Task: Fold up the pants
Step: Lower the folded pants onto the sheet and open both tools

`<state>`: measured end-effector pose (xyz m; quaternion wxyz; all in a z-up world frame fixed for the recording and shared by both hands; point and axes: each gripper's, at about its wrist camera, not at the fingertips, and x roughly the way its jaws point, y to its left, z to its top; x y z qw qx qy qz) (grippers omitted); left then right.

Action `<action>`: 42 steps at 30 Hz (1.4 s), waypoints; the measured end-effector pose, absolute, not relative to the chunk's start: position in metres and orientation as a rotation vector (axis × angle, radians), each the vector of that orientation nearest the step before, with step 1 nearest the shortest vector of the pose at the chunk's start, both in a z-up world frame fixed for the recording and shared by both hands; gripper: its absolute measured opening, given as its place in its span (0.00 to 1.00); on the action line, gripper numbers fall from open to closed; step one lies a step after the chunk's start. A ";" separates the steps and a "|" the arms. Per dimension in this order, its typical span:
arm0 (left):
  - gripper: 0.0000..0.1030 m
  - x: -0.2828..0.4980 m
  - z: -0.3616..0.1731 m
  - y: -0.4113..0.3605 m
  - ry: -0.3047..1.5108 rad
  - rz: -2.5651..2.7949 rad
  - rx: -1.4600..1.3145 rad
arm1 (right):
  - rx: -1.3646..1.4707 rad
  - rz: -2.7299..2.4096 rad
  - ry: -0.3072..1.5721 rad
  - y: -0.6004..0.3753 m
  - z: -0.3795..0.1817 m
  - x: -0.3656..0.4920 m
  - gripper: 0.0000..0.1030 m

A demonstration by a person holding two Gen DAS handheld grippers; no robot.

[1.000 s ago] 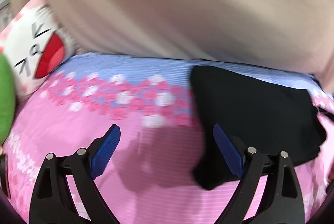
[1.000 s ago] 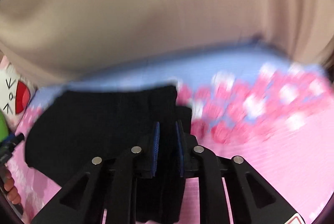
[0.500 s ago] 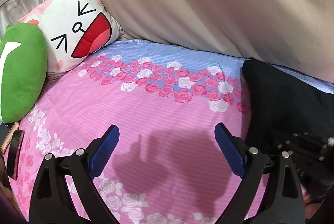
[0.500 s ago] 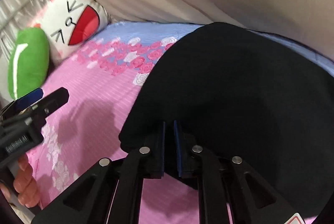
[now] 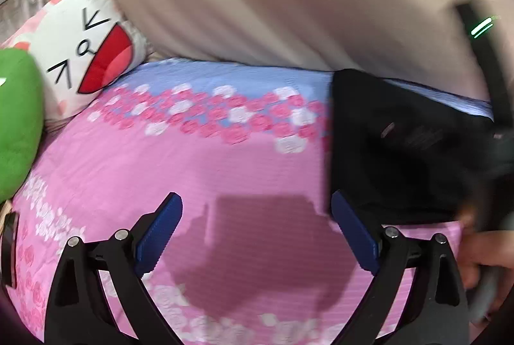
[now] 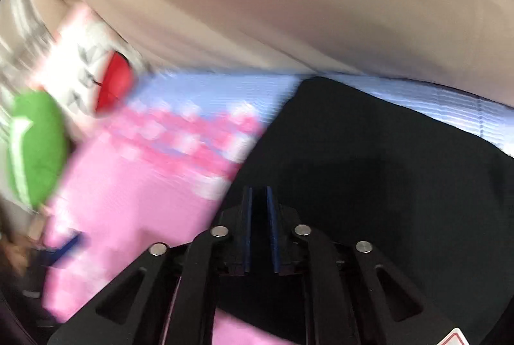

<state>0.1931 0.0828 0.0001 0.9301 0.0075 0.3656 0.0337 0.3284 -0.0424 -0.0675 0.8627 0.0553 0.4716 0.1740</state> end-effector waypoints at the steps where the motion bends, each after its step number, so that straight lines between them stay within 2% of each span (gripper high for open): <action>1: 0.89 0.194 0.007 0.077 0.746 0.050 0.010 | 0.119 0.365 1.024 -0.048 -0.076 0.333 0.01; 3: 0.91 0.193 0.018 0.068 0.726 0.012 0.009 | 0.197 0.346 0.988 -0.075 -0.067 0.324 0.00; 4: 0.92 0.193 0.023 0.063 0.715 0.003 0.017 | 0.201 0.290 0.932 -0.092 -0.052 0.313 0.07; 6: 0.92 0.196 0.033 0.050 0.683 -0.005 0.045 | 0.189 0.154 0.804 -0.134 -0.028 0.293 0.11; 9: 0.93 0.210 0.036 0.026 0.653 -0.021 0.086 | 0.205 -0.010 0.820 -0.196 -0.037 0.297 0.31; 10: 0.93 0.220 0.031 0.015 0.667 -0.019 0.094 | 0.204 -0.058 0.876 -0.212 -0.054 0.308 0.25; 11: 0.93 0.227 0.027 0.008 0.681 -0.020 0.102 | 0.222 -0.063 0.946 -0.227 -0.075 0.320 0.23; 12: 0.93 0.235 0.021 -0.001 0.702 -0.016 0.120 | 0.320 0.000 0.925 -0.243 -0.081 0.320 0.21; 13: 0.93 0.240 0.015 -0.009 0.720 -0.009 0.147 | 0.366 0.006 0.930 -0.248 -0.078 0.318 0.10; 15: 0.93 0.244 0.010 -0.015 0.736 0.011 0.167 | 0.346 -0.027 0.895 -0.246 -0.059 0.303 0.23; 17: 0.93 0.242 0.007 -0.012 0.749 0.003 0.157 | 0.319 0.001 0.846 -0.239 -0.048 0.284 0.57; 18: 0.93 0.242 0.006 -0.010 0.756 -0.004 0.152 | 0.317 0.008 0.850 -0.239 -0.051 0.271 0.59; 24: 0.93 0.241 0.000 -0.007 0.781 0.002 0.137 | 0.374 0.126 0.926 -0.248 -0.086 0.228 0.57; 25: 0.93 0.241 -0.001 -0.009 0.781 0.005 0.142 | 0.342 0.116 0.920 -0.241 -0.090 0.231 0.49; 27: 0.93 0.240 -0.003 -0.012 0.786 0.004 0.151 | 0.301 0.110 0.908 -0.229 -0.090 0.235 0.23; 28: 0.93 0.240 -0.004 -0.013 0.791 0.004 0.154 | 0.296 0.109 0.903 -0.223 -0.085 0.239 0.17; 32: 0.93 0.239 -0.007 -0.011 0.800 0.007 0.153 | 0.242 0.085 0.816 -0.225 -0.047 0.235 0.17; 33: 0.93 0.240 -0.009 -0.010 0.808 0.009 0.148 | 0.229 0.053 0.849 -0.226 -0.059 0.243 0.18; 34: 0.93 0.242 -0.012 -0.010 0.818 0.009 0.143 | 0.207 0.026 0.896 -0.226 -0.073 0.248 0.23; 36: 0.93 0.243 -0.017 -0.009 0.836 0.015 0.141 | 0.273 0.035 0.862 -0.231 -0.087 0.245 0.25; 42: 0.93 0.221 -0.011 0.000 0.792 -0.006 0.108 | 0.270 0.034 0.730 -0.220 -0.039 0.213 0.25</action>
